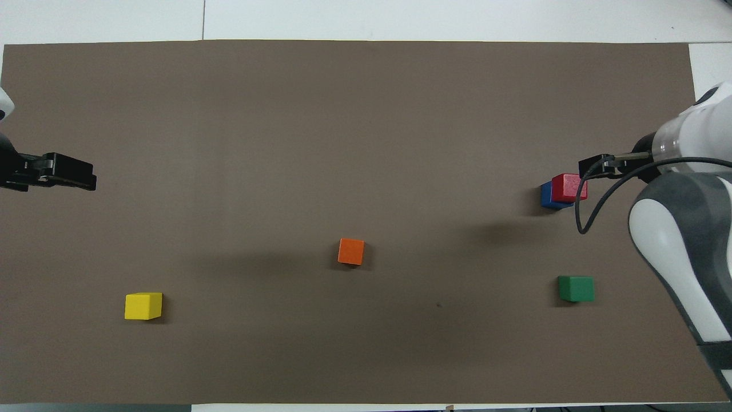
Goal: Transfer red block to right arm and stack on blue block
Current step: 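Open the right gripper and withdraw it from the stacked cubes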
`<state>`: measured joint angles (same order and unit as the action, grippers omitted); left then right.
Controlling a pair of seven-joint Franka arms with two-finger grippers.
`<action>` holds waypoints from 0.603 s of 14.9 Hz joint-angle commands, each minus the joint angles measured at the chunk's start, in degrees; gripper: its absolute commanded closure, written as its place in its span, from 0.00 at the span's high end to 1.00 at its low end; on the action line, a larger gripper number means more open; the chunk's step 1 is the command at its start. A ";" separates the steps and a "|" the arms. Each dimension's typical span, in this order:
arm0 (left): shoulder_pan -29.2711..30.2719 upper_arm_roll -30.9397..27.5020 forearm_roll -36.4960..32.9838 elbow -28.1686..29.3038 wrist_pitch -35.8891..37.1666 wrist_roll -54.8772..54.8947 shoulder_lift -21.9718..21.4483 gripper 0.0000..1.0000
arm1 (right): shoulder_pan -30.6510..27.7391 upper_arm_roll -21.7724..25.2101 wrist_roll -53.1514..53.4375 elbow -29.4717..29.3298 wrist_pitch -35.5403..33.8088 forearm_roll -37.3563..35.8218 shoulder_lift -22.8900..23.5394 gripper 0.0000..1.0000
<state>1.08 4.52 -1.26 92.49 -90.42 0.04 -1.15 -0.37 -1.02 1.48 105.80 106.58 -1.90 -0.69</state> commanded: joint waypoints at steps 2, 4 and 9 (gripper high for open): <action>0.15 -0.13 0.91 1.55 -0.19 0.66 -1.40 1.00 | -1.12 0.14 -4.46 -7.52 -12.67 1.29 -0.45 1.00; 0.15 -0.13 0.91 1.55 -0.19 0.66 -1.31 1.00 | -3.04 0.14 -7.10 -9.99 -19.45 1.55 -0.45 1.00; 0.24 -0.13 0.91 1.55 -0.19 0.66 -1.31 1.00 | -4.20 0.14 -6.93 -11.41 -19.74 1.99 -1.24 1.00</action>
<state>1.08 4.51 -1.26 92.57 -90.42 0.04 -1.15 -3.74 -0.53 -4.28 95.48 87.51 -1.20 -2.03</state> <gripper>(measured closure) 0.000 0.000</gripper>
